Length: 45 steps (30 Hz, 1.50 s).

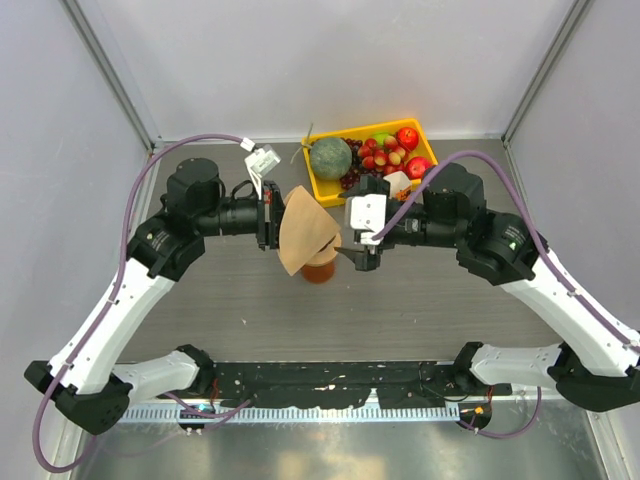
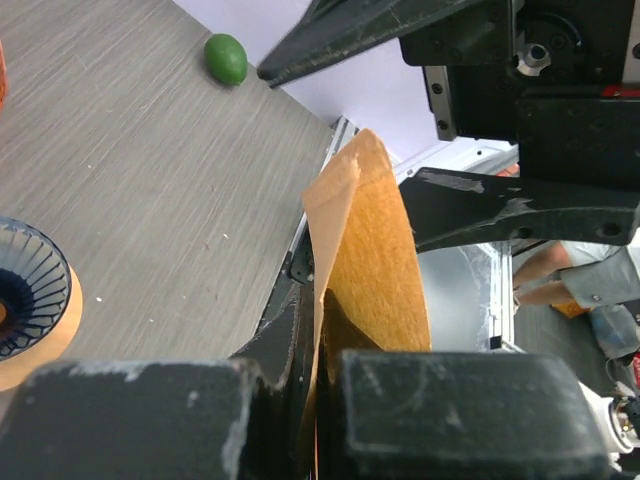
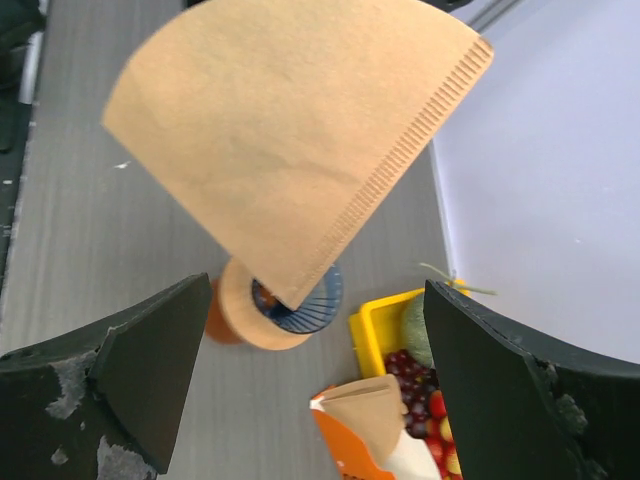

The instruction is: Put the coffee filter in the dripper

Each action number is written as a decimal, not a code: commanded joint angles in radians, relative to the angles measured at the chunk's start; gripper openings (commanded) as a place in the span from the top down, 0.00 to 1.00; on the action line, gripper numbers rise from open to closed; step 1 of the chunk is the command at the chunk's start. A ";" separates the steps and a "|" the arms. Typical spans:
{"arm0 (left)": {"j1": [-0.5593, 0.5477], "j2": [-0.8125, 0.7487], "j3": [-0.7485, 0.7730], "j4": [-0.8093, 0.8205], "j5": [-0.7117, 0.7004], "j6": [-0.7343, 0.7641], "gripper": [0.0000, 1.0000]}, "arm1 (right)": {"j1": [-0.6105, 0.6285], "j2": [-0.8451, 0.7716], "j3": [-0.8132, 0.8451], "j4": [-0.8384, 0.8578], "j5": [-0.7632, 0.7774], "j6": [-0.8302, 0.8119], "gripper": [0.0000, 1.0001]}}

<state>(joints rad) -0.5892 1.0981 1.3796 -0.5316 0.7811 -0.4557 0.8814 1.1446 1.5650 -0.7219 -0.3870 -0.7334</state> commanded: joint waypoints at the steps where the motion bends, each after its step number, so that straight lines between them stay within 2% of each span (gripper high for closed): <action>1: 0.005 -0.020 0.013 0.045 0.024 -0.089 1.00 | 0.024 0.018 0.001 0.096 0.088 -0.069 0.07; 9: 0.005 -0.030 0.002 0.036 -0.012 -0.097 1.00 | 0.042 0.061 0.030 0.022 0.094 -0.092 0.08; 16: 0.005 -0.026 0.006 0.016 -0.075 -0.110 1.00 | 0.062 0.073 0.055 0.004 0.086 -0.096 0.32; 22: 0.005 -0.030 -0.013 0.024 -0.074 -0.104 1.00 | 0.064 0.075 0.063 0.001 0.097 -0.092 0.44; 23: 0.005 -0.030 -0.014 0.028 -0.071 -0.103 1.00 | 0.064 0.076 0.063 0.001 0.096 -0.092 0.49; 38: 0.006 -0.030 -0.008 0.025 -0.071 -0.081 0.99 | 0.064 0.075 0.061 -0.013 0.063 -0.101 0.66; 43: 0.006 -0.023 0.012 0.016 -0.057 -0.049 0.92 | 0.064 0.075 0.061 -0.036 0.053 -0.110 0.71; 45: 0.006 -0.018 0.013 0.007 -0.045 -0.047 0.83 | 0.064 0.076 0.061 -0.043 0.048 -0.112 0.73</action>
<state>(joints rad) -0.5869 1.0882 1.3624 -0.5316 0.7151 -0.5312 0.9409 1.2240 1.5898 -0.7502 -0.3222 -0.8326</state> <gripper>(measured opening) 0.096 0.293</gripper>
